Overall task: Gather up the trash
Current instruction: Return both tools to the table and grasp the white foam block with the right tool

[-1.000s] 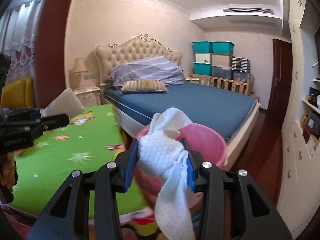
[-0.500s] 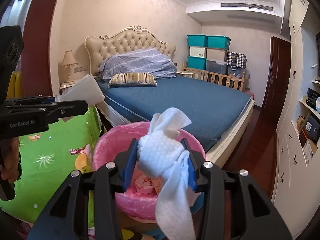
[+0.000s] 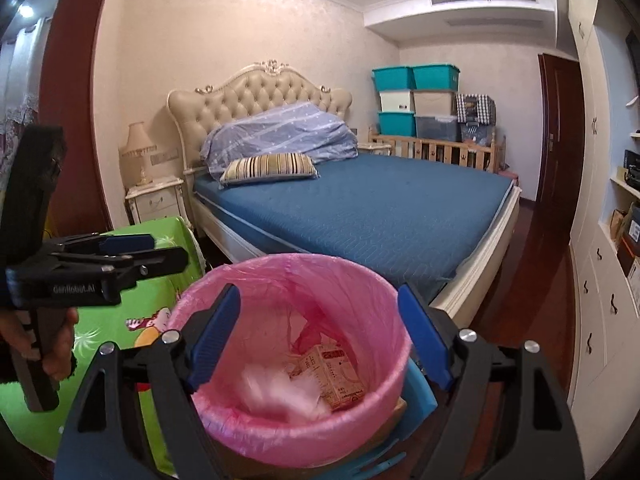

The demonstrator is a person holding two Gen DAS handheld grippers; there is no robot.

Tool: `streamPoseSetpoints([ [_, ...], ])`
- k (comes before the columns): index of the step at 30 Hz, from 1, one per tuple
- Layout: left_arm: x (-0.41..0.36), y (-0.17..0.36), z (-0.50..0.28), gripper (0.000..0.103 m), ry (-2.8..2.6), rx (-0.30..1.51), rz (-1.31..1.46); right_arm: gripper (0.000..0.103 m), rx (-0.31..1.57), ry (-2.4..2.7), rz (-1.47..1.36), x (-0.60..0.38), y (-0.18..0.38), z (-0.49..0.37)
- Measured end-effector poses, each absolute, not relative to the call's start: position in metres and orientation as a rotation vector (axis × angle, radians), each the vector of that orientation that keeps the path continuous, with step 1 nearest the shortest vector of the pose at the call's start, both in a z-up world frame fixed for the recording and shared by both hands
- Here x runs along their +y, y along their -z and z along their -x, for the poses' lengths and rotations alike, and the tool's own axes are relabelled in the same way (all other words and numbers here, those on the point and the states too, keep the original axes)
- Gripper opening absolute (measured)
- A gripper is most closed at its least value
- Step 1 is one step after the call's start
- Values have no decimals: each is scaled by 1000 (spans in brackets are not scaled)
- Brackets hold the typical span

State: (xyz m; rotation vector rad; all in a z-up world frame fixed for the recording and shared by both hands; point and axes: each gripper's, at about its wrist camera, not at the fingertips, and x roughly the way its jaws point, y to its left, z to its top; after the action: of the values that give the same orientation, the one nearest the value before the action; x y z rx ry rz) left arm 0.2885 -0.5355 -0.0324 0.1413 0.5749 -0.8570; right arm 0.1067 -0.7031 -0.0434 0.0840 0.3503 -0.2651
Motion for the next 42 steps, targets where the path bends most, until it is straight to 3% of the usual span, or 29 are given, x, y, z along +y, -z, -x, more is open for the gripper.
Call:
streamPoseSetpoints([
  [4,-496,21,-273,94,812,523,-142,83,322,271,-58,-683,32,-78],
  [13,-376,19,-225,94,681,446,-249,88,326,200,-63,-606,37,-57],
  [24,-207,36,-173,95,463,411,-291,88,442,-60,-25,-454,55,-118],
  [42,74,50,-143,95,-83,465,-139,88,486,-424,128,-216,42,-171],
])
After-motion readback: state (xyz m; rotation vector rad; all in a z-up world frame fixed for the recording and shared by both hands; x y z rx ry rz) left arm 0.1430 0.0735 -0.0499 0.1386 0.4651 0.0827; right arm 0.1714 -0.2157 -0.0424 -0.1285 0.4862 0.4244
